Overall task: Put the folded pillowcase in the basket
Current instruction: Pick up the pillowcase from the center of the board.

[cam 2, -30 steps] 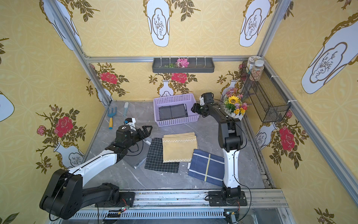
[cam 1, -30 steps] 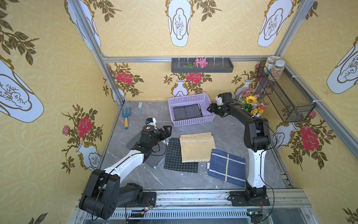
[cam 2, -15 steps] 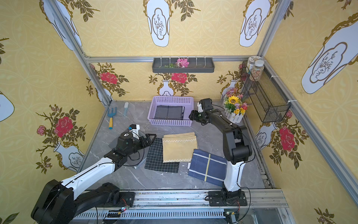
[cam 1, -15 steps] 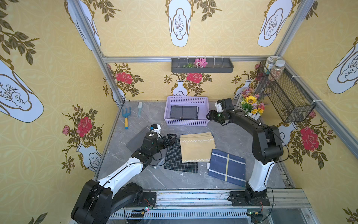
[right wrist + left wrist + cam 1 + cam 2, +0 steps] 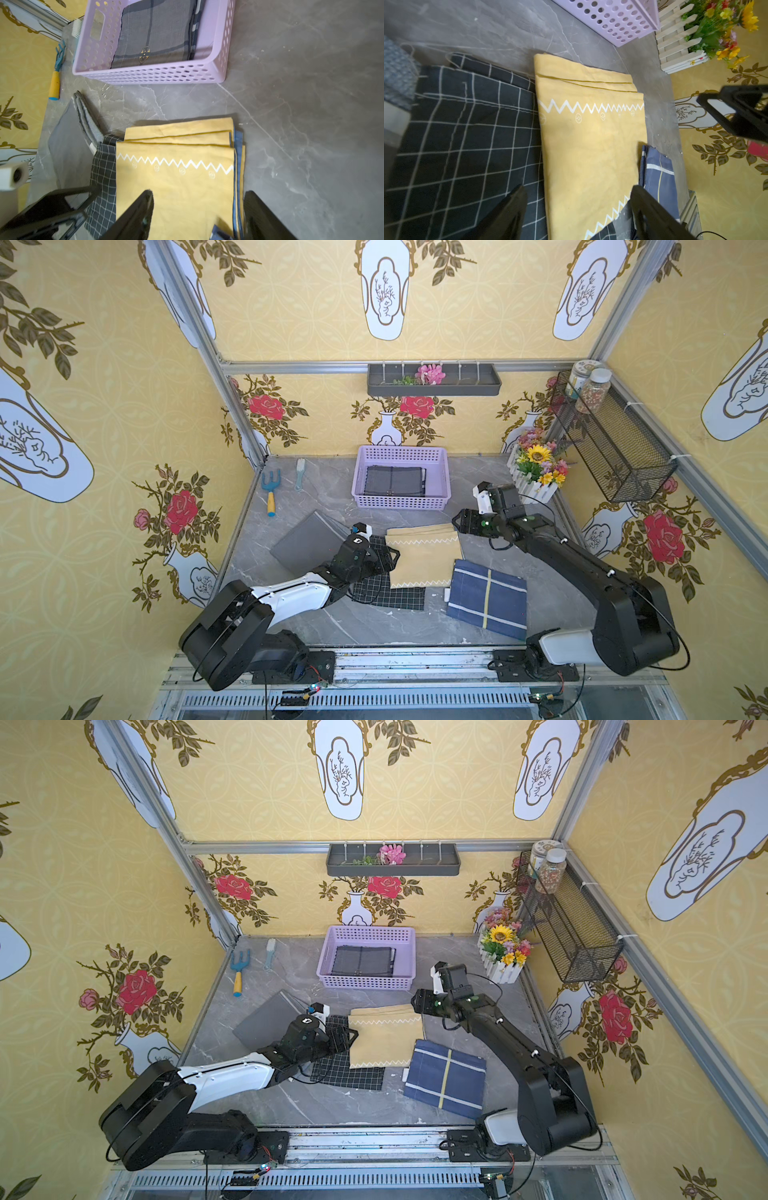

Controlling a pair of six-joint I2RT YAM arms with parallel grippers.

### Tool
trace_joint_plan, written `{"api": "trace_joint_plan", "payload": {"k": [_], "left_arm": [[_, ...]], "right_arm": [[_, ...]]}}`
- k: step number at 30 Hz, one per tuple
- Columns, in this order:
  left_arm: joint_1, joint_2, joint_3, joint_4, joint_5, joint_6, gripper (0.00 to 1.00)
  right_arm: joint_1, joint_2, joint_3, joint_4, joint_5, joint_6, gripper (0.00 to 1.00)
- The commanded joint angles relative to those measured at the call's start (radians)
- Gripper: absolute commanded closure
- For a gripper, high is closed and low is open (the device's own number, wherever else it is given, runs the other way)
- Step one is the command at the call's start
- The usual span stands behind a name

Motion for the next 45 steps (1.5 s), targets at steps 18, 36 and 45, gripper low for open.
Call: {"api": "trace_joint_plan", "payload": {"k": [18, 36, 45], "left_arm": [[-0.004, 0.236, 0.028, 0.206, 0.060, -0.027, 0.39], [-0.005, 0.285, 0.049, 0.226, 0.064, -0.023, 0.86], [-0.004, 0.260, 0.047, 0.218, 0.050, -0.022, 1.00]], "right_arm": [[0.025, -0.139, -0.166, 0.015, 0.057, 0.022, 0.27], [0.026, -0.133, -0.180, -0.009, 0.088, 0.013, 0.27], [0.007, 0.065, -0.110, -0.012, 0.054, -0.002, 0.27]]}}
